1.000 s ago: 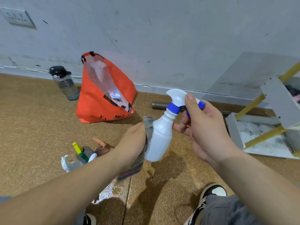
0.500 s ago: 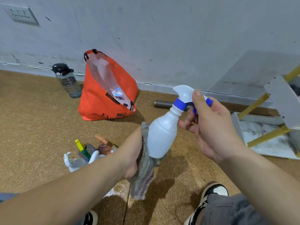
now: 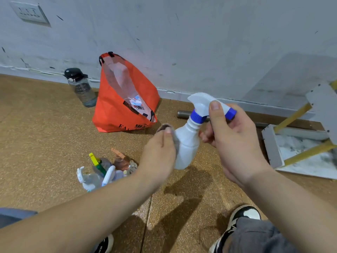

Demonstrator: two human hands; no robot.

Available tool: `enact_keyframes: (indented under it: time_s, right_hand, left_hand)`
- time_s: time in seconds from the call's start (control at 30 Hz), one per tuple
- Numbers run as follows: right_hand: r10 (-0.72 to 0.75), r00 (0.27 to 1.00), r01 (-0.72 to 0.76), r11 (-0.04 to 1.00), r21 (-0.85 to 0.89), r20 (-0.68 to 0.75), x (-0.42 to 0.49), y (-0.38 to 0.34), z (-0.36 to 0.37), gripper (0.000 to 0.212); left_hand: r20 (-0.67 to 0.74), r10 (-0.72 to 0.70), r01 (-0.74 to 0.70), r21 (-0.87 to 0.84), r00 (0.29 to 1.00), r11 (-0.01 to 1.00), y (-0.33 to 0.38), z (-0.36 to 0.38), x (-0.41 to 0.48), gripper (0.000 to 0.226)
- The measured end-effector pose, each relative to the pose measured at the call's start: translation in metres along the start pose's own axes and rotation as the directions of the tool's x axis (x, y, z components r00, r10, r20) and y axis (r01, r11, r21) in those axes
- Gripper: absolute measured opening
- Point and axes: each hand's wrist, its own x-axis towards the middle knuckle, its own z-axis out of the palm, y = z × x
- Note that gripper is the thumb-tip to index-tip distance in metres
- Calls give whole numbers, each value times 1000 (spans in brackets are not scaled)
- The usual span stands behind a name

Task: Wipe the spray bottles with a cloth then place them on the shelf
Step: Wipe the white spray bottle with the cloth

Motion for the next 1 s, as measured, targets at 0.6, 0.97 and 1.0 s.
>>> enact_keyframes:
  time_s: [0.6, 0.97, 1.0]
  right_hand:
    - [140, 990, -140, 980, 139, 10, 0, -1, 0, 43]
    - [166, 985, -157, 973, 169, -46, 7, -4, -10, 43]
    - [170, 984, -160, 972, 175, -45, 8, -3, -11, 40]
  left_hand:
    - [42, 207, -211, 113, 977, 971, 14, 2, -11, 35]
    - [547, -345, 609, -429, 763, 668, -5, -9, 8, 37]
    - [515, -386, 623, -443, 765, 645, -3, -8, 8, 36]
